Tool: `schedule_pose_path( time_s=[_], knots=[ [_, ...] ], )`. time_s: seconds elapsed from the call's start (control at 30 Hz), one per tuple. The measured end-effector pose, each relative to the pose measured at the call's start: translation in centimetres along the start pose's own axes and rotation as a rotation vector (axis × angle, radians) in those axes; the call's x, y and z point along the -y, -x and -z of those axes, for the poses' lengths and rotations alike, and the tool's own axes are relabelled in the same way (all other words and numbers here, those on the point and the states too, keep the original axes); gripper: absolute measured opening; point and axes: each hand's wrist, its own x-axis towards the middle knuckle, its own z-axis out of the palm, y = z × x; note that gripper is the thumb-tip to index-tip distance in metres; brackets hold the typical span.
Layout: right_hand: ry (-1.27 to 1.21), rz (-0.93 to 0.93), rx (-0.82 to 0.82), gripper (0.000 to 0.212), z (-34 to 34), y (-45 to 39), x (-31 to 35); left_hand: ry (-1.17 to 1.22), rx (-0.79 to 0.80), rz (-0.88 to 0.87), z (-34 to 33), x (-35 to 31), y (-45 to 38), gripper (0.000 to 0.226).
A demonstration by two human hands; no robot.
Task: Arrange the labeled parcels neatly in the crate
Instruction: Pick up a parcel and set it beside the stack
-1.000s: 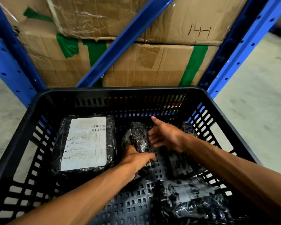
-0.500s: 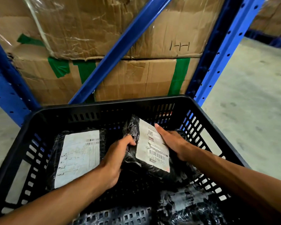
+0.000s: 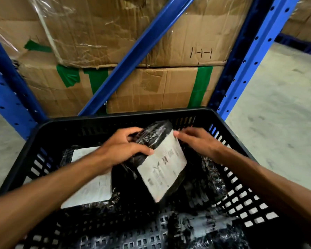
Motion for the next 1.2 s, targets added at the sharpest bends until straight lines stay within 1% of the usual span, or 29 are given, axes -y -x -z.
schedule_pose_path(
  time_s=[0.07,0.1,0.2,0.23,0.27,0.33,0.37,0.43,0.47,0.5,0.57,0.6,0.63,0.73,0.83,0.87,0.93,1.0,1.07,1.13,1.2],
  knots=[
    [-0.071,0.073,0.102,0.059,0.8,-0.3,0.9,-0.070,0.097,-0.025,1.1,-1.5,0.1,0.051],
    [-0.065,0.101,0.176,0.058,1.0,-0.3,1.3,-0.098,0.145,-0.021,1.4,-1.8,0.1,0.055],
    [0.233,0.164,0.412,0.050,0.3,0.5,2.2,-0.213,0.308,-0.001,1.6,-2.2,0.6,0.069],
    [0.301,0.162,0.454,0.044,0.0,0.8,2.2,-0.220,0.323,0.015,1.5,-2.0,0.5,0.074],
    [0.308,0.156,0.467,0.034,-0.2,0.9,2.0,-0.185,0.309,0.024,1.3,-1.8,0.3,0.077],
    [0.222,0.111,0.383,0.018,0.0,1.0,1.4,-0.017,0.186,0.040,0.9,-1.0,-0.3,0.071],
    [0.135,0.048,0.315,0.017,0.4,1.1,1.1,0.052,0.094,0.053,0.6,-0.5,-0.7,0.066],
    [-0.083,-0.135,0.179,0.025,1.0,1.1,0.4,0.033,-0.054,0.126,-0.5,0.5,-0.9,0.070],
    [-0.184,-0.220,0.130,0.030,1.2,1.1,0.1,0.008,-0.079,0.196,-1.3,1.0,-0.7,0.068],
    [-0.267,-0.287,0.107,0.033,1.2,1.1,-0.1,0.015,-0.061,0.285,-2.2,1.6,-0.4,0.061],
    [-0.368,-0.380,0.107,0.033,0.9,1.0,-0.6,0.147,0.043,0.420,-4.0,2.7,-0.2,0.055],
    [-0.392,-0.403,0.112,0.031,0.6,0.9,-0.9,0.189,0.049,0.438,-4.8,3.1,-0.2,0.053],
    [-0.387,-0.414,0.113,0.031,0.2,0.9,-1.2,0.177,0.017,0.433,-5.3,3.6,-0.2,0.051],
    [-0.208,-0.453,0.113,0.037,-1.7,0.8,-2.4,0.069,-0.127,0.398,-6.3,5.1,-0.6,0.050],
    [-0.097,-0.496,0.137,0.046,-3.8,0.2,-3.3,0.031,-0.154,0.423,-7.0,6.3,-0.8,0.045],
    [-0.051,-0.483,0.134,0.046,-4.5,-0.1,-3.5,0.035,-0.170,0.433,-7.1,6.7,-1.0,0.045],
    [0.099,-0.434,0.133,0.038,-5.6,-0.8,-4.3,0.023,-0.201,0.438,-7.4,7.2,-1.4,0.046],
    [0.239,-0.399,0.179,0.035,-6.6,-0.9,-4.8,0.010,-0.190,0.439,-7.5,7.7,-1.9,0.051],
    [0.358,-0.375,0.282,0.039,-7.9,-1.1,-5.5,-0.022,-0.127,0.455,-7.7,8.5,-2.1,0.059],
    [0.498,-0.328,0.362,0.041,-8.6,-0.9,-5.7,-0.053,-0.077,0.462,-8.0,9.4,-2.2,0.062],
    [0.586,-0.281,0.380,0.041,-8.5,-1.2,-6.2,-0.100,-0.056,0.437,-8.1,10.0,-2.1,0.063]
  ],
)
